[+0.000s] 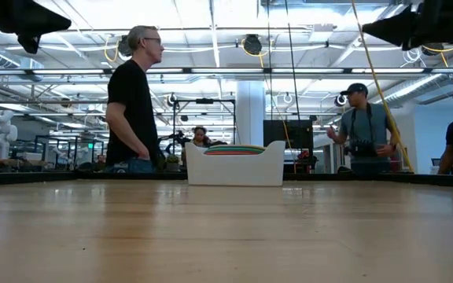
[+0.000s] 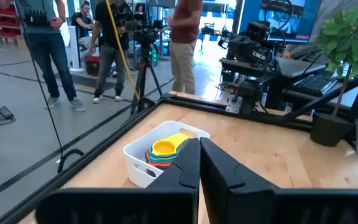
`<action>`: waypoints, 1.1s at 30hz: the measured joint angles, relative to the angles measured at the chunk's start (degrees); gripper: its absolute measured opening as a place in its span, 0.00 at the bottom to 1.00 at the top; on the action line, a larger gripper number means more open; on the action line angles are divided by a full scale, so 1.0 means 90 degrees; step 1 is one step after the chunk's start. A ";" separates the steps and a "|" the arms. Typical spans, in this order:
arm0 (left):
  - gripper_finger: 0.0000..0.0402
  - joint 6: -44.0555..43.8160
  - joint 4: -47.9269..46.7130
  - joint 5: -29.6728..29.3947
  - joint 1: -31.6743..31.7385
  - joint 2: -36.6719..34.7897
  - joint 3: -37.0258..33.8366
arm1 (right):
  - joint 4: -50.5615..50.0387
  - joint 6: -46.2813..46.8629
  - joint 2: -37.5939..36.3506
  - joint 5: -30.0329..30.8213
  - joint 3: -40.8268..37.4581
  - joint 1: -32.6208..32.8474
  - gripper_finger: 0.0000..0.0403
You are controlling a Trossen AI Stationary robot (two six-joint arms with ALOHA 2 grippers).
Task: Nest measuring cups in basket
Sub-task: Return to Home Position
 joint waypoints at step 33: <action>0.06 -0.1632 0.4891 0.0003 -0.0001 0.0023 -0.3076 | 0.0321 0.1413 -0.0253 -0.0859 -0.1217 0.0002 0.00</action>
